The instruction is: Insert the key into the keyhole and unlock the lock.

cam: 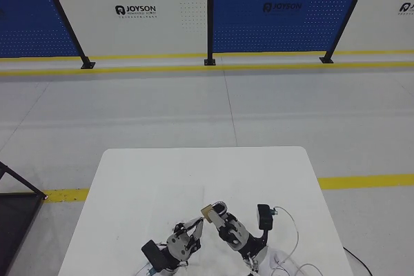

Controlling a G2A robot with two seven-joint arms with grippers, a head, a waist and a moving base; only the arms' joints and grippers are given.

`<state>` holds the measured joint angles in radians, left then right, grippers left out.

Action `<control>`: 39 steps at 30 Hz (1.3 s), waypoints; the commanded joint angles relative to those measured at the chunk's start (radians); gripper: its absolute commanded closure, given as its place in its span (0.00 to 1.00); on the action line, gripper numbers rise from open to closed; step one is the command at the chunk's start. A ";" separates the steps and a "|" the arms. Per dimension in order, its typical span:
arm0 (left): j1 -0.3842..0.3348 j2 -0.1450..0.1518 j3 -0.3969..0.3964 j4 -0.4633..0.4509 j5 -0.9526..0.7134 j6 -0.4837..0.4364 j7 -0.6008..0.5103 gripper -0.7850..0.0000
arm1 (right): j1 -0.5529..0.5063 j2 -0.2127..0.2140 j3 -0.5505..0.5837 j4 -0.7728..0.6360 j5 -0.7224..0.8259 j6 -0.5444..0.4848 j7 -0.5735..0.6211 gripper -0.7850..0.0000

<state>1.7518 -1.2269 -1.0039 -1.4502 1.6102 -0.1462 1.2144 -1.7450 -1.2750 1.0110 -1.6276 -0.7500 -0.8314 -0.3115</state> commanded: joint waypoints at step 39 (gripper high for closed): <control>0.019 0.013 -0.028 -0.019 0.086 0.223 -0.009 0.00 | -0.002 0.011 0.017 0.001 0.006 0.018 -0.028 1.00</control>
<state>1.7650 -1.2160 -1.0269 -1.4673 1.7056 0.0973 1.2137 -1.7502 -1.2637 1.0240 -1.6321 -0.7484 -0.8203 -0.3398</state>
